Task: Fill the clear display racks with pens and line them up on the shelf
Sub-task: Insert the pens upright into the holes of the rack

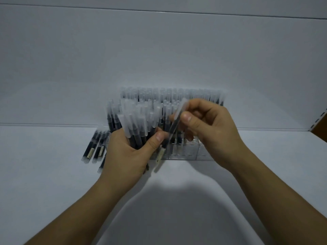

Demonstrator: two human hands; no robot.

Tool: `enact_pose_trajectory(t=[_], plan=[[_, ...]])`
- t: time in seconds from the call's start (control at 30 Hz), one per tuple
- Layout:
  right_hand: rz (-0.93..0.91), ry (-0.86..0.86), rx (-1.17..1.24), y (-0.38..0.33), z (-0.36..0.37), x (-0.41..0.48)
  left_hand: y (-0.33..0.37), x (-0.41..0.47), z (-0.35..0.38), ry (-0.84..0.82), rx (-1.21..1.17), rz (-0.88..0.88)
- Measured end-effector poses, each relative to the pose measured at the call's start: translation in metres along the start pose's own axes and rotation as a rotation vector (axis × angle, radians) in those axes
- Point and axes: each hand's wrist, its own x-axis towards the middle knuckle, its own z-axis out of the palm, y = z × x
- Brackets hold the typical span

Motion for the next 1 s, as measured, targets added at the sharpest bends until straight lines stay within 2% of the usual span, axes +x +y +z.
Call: enact_pose_trajectory(t=[0.13,0.23,0.33,0.47,0.63,1.0], plan=[[-0.002,0.203,0.08,-0.006,-0.013,0.006,-0.005,-0.002,-0.001,-0.014,0.321,0.22],[-0.019,0.332,0.017,-0.008,-0.022,0.008,-0.013,-0.002,-0.002,-0.16,0.503,0.359],[-0.058,0.396,-0.08,-0.008,-0.026,0.009,-0.02,-0.004,-0.001,-0.297,0.715,0.373],[-0.111,0.408,-0.21,-0.009,-0.026,0.008,-0.024,-0.003,0.001,-0.432,0.869,0.349],[-0.154,0.4,-0.352,-0.006,-0.026,0.007,-0.028,-0.005,0.003,-0.469,0.914,0.338],[-0.186,0.377,-0.438,0.003,-0.02,0.01,-0.028,-0.004,0.004,-0.441,0.891,0.34]])
